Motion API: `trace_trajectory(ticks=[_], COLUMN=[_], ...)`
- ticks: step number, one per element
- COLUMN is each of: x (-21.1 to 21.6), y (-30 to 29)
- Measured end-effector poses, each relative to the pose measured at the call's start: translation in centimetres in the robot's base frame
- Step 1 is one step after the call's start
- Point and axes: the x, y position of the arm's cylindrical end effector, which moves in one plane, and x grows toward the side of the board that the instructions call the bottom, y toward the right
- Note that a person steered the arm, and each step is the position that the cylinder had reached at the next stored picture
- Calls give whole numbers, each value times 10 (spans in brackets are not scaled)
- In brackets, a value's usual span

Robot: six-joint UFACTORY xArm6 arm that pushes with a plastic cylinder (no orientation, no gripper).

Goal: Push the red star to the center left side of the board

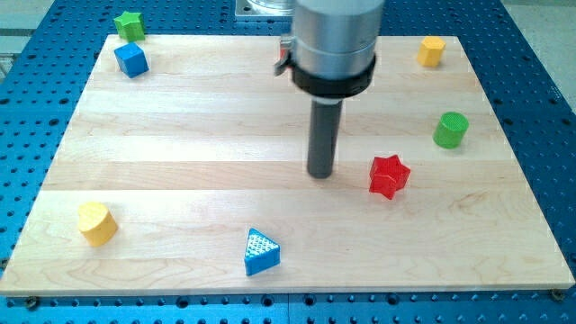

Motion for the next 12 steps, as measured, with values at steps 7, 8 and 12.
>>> trace_trajectory(ticks=[7, 8, 12], x=[-2, 56, -65], y=[125, 104, -63])
